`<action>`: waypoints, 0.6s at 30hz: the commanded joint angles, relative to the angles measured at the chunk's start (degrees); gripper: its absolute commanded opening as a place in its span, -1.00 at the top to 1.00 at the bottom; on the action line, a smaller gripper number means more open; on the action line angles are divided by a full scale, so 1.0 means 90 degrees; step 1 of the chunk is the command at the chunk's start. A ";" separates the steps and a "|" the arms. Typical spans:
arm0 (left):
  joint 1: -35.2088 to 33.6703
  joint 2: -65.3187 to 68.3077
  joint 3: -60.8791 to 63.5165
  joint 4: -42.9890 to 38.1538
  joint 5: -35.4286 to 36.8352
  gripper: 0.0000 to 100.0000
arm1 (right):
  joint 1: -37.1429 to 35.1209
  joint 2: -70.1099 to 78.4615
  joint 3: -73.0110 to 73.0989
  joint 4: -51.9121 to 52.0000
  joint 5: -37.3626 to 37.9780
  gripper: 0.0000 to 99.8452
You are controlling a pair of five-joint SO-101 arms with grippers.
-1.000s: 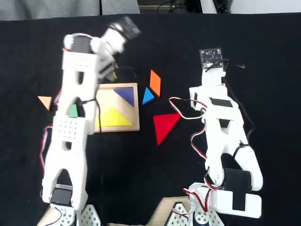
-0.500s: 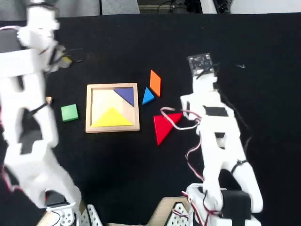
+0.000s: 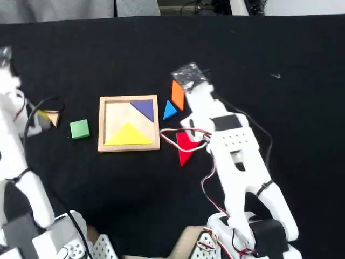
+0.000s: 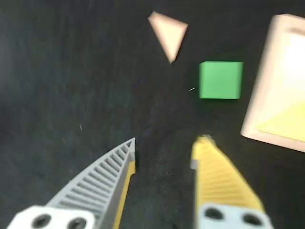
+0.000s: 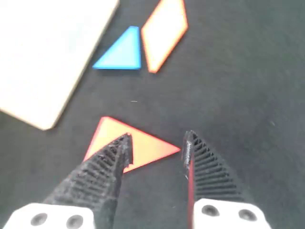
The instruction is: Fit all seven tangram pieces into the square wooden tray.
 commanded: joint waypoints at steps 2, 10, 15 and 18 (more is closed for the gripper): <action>-0.0288 -0.0723 0.2418 -0.1827 0.0254 0.86 | -0.0742 -0.0220 -0.0806 0.0791 0.0078 0.64; 0.0601 -0.0703 0.1607 -0.1524 0.0957 0.55 | -0.0889 -0.0220 -0.0601 0.0781 0.0029 0.63; 0.1060 0.0322 0.1617 -0.1690 0.3282 0.56 | -0.0889 -0.0220 -0.0083 0.0215 0.0020 0.63; 0.1148 0.1104 0.1421 -0.2168 0.3849 0.55 | -0.0908 -0.0220 0.0337 -0.0186 0.0020 0.63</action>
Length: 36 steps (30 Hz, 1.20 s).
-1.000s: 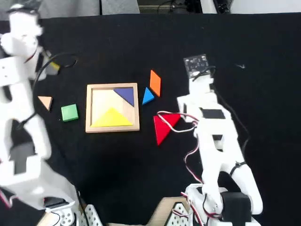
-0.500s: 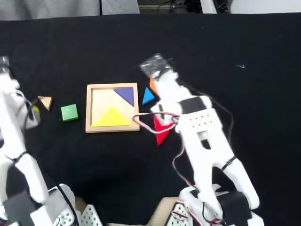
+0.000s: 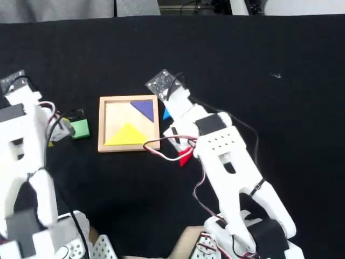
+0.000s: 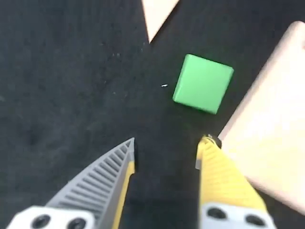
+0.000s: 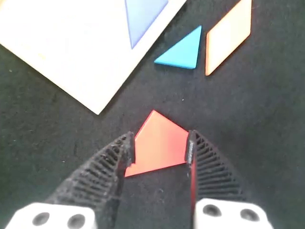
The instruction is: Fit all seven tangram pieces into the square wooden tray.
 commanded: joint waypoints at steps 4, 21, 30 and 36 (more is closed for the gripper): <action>0.0464 0.1758 -0.1158 -0.0557 0.0791 0.55 | -0.0088 -0.0210 0.0474 -0.0840 0.0020 0.63; 0.0718 0.3458 -0.2896 -0.0606 -0.0342 0.55 | -0.0098 -0.0210 0.0542 -0.0899 0.0029 0.63; 0.0806 0.4122 -0.3092 -0.0537 -0.0313 0.45 | -0.0098 -0.0210 0.0542 -0.0899 0.0029 0.63; 0.0611 0.4513 -0.3756 0.0137 -0.0127 0.46 | -0.0098 -0.0210 0.0552 -0.0879 0.0029 0.63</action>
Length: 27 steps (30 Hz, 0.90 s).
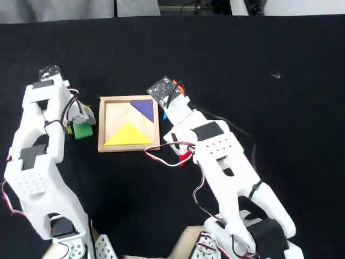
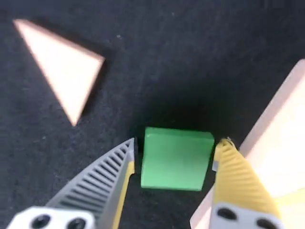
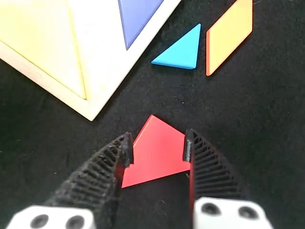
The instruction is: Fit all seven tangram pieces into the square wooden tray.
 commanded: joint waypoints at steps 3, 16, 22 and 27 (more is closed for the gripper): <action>-0.0132 0.0176 -0.0650 0.0391 0.0215 0.46 | -0.0098 -0.0210 -0.0044 -0.0117 0.0029 0.63; 0.0024 0.0195 -0.0591 0.0137 0.0000 0.63 | -0.0107 -0.0210 0.0063 -0.0137 0.0068 0.64; 0.0063 0.0098 -0.0718 0.0361 0.0010 0.64 | -0.0107 -0.0210 0.0054 -0.0137 0.0078 0.64; 0.0063 -0.0234 -0.1050 0.0713 0.0010 0.64 | -0.0107 -0.0210 0.0044 -0.0137 0.0088 0.64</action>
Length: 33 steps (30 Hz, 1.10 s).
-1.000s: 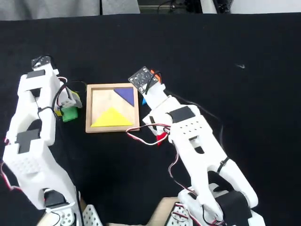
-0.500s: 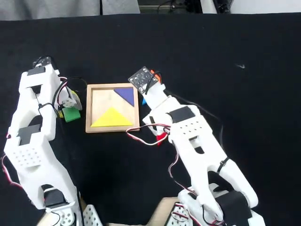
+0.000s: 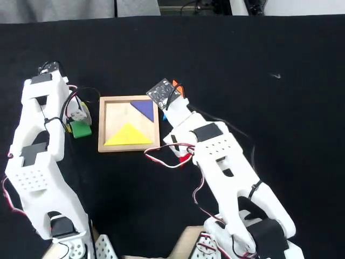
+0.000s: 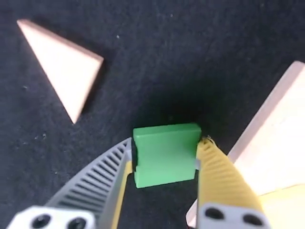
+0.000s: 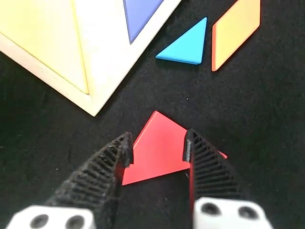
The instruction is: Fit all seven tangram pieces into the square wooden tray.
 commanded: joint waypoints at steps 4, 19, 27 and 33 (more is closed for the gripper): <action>0.0190 -0.0703 -0.0474 0.0215 -0.0059 0.64 | -0.0078 -0.0210 -0.0054 -0.0137 0.0088 0.64; -0.0249 -0.0283 -0.0464 0.0537 0.0186 0.45 | -0.0078 -0.0210 -0.0034 -0.0137 0.0088 0.64; -0.0317 0.0479 -0.0757 0.0127 -0.0254 0.50 | -0.0078 -0.0210 -0.0024 -0.0137 0.0088 0.64; -0.0259 0.0899 -0.1363 0.0469 -0.0254 0.58 | -0.0078 -0.0210 -0.0024 -0.0137 0.0088 0.64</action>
